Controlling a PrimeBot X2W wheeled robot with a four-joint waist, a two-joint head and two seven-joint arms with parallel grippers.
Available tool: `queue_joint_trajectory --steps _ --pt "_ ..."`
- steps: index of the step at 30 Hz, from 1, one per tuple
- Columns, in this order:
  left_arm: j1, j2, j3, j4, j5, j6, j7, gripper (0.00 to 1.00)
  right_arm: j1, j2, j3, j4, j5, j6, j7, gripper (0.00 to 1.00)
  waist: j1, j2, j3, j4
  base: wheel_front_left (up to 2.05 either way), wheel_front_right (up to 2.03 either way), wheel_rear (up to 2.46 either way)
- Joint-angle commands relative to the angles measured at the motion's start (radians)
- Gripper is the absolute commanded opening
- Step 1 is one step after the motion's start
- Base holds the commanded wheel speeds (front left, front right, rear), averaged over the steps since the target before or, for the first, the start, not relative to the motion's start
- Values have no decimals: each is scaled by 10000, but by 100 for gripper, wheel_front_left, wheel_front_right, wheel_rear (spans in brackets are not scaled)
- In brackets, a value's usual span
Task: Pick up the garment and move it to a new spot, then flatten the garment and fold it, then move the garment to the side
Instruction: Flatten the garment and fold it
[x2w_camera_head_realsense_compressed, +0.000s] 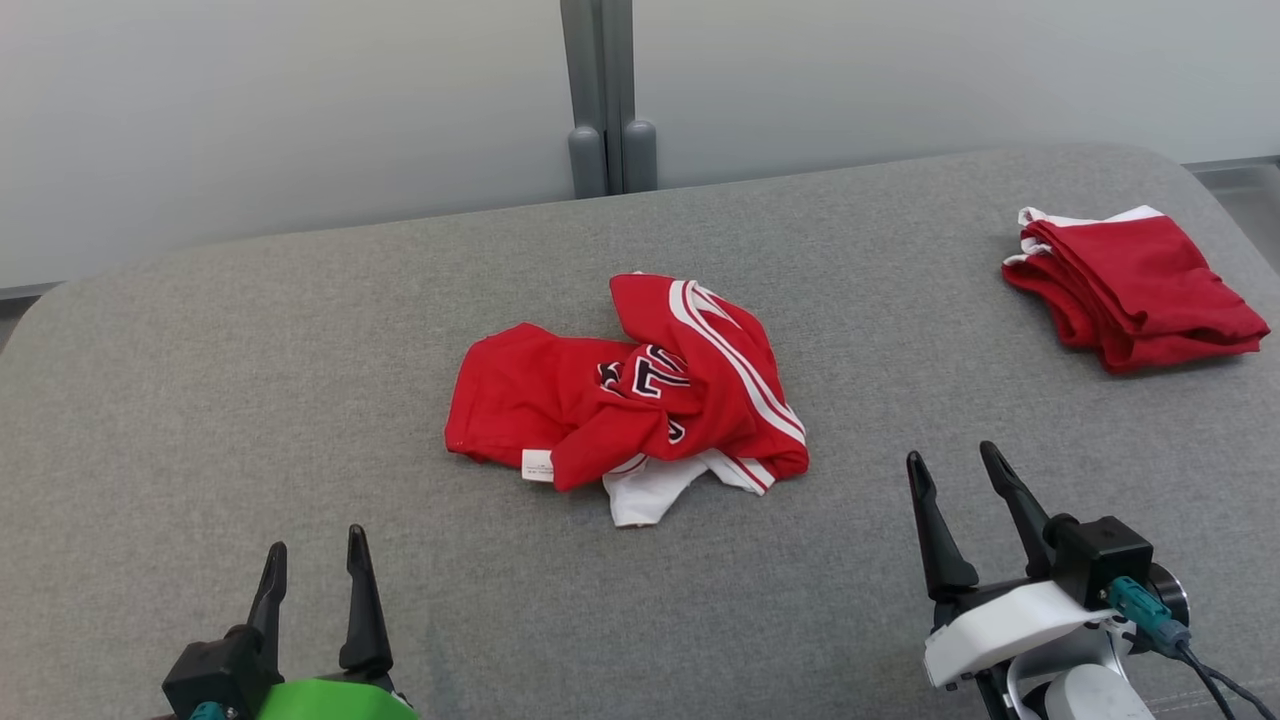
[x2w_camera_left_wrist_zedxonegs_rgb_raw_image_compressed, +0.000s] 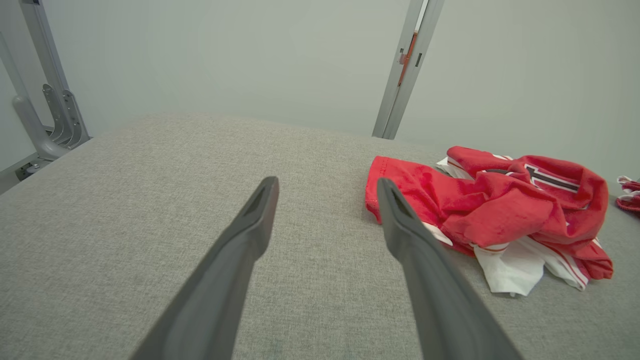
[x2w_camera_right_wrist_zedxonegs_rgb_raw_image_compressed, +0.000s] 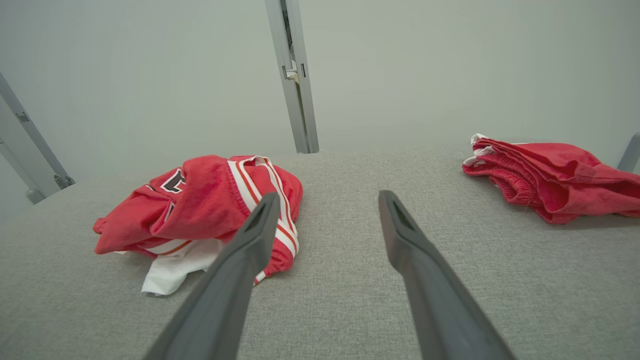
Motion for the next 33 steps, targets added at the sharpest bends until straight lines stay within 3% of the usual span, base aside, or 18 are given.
queue_joint_trajectory --steps 1,15,24,32,33 --pt "24 -4 61 12 15 -60 -3 100 -43 -21 -24 26 -56 -16 -31 100 0 0 12 16 0 0 0" --pt "-486 -6 -286 -131 60 19 -3 100 -782 -19 429 681 -681 -16 -31 100 0 0 916 612 0 0 0" --pt "-1019 -4 -762 -121 -228 211 -4 100 -3143 -21 677 2658 -1465 -16 145 100 0 0 1726 1776 0 0 0" --pt "-1135 -5 -960 -99 -358 302 -4 100 -4337 -123 943 4827 -1343 -16 885 100 0 0 1918 2349 0 0 0" --pt "-1145 -5 -973 -97 -374 302 -4 100 -4421 -127 1030 4971 -1287 -16 856 93 0 0 1920 2373 0 0 0"
